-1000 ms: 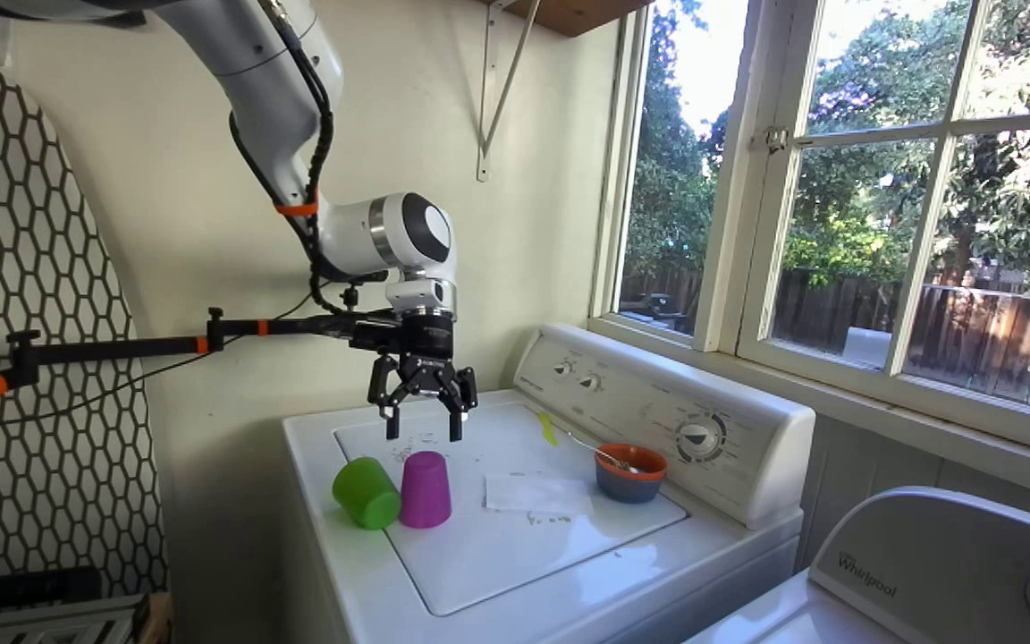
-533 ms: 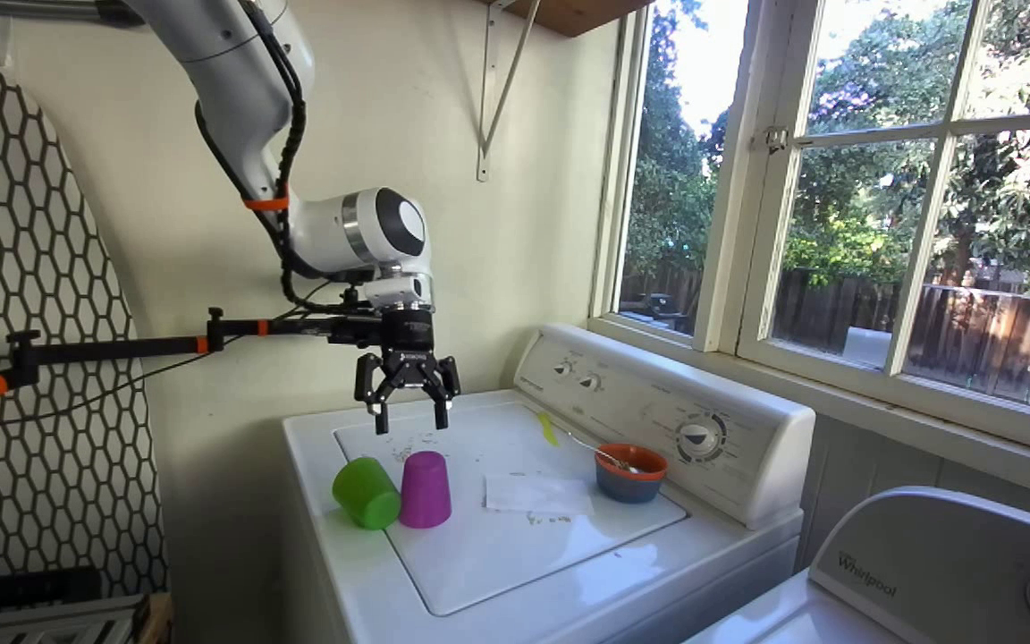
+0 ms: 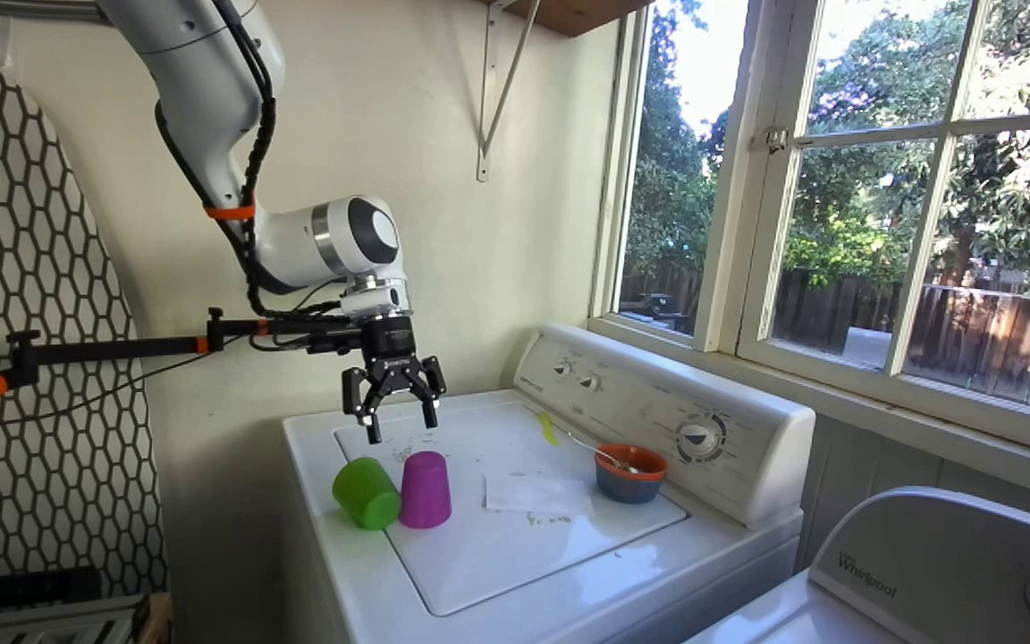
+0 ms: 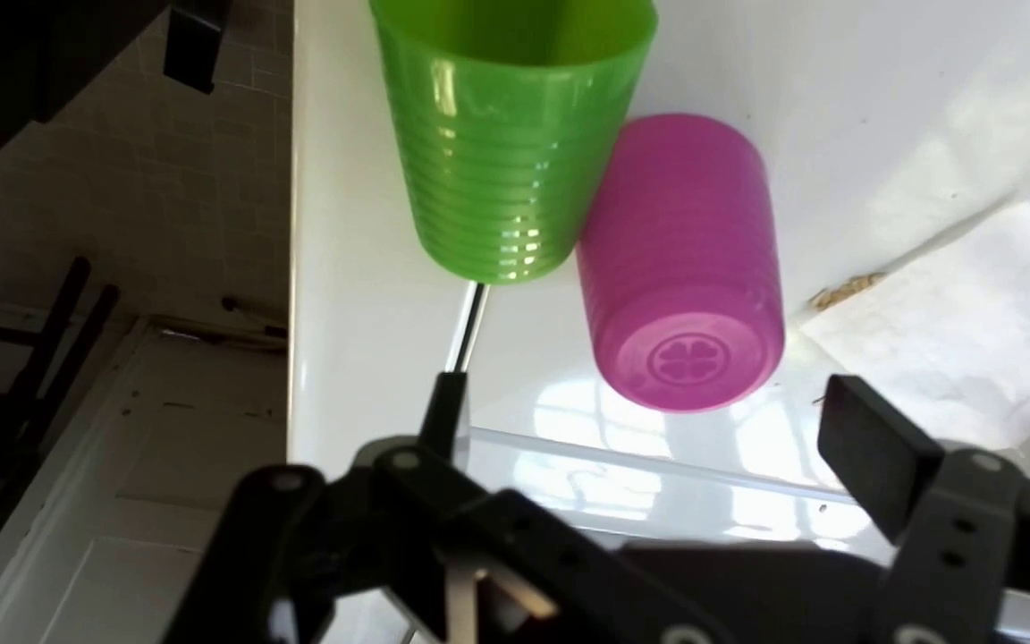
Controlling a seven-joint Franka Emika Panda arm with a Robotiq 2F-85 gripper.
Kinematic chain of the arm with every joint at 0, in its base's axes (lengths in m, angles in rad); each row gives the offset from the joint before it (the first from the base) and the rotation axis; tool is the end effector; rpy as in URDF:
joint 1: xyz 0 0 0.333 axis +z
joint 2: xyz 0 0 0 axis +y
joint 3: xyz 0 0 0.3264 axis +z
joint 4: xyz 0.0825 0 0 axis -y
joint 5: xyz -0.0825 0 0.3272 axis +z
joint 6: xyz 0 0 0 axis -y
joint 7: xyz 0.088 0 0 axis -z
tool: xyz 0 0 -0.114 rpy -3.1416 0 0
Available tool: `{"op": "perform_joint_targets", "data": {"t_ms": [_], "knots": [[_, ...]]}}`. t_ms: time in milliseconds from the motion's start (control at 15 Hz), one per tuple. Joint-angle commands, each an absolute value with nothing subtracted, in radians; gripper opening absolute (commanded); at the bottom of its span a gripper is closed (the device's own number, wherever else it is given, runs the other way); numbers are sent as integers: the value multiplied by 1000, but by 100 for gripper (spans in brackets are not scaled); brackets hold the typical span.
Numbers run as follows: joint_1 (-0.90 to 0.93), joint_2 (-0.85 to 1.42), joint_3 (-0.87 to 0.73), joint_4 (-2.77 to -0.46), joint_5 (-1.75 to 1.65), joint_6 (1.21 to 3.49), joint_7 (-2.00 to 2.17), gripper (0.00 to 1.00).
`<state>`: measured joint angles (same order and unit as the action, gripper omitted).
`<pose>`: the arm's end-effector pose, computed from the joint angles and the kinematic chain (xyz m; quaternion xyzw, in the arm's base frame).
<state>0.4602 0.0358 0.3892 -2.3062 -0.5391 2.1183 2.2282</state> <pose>0.3186 0.3214 0.3627 0.8443 -0.4841 0.2007 0.1117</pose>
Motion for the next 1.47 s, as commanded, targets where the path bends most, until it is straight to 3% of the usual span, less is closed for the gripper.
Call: {"op": "perform_joint_targets", "data": {"t_ms": [0,533,600,733,1267,1400], "knots": [[453,-21,404,-2390,-550,2198,2230,100],[436,17,398,-2445,-564,2306,2113,99],[435,20,396,-2444,-569,2304,2111,75],[433,30,393,-2436,-607,2293,2119,71],[419,48,384,-2430,-710,2285,2131,6],[414,57,379,-2433,-732,2296,2132,0]]}}
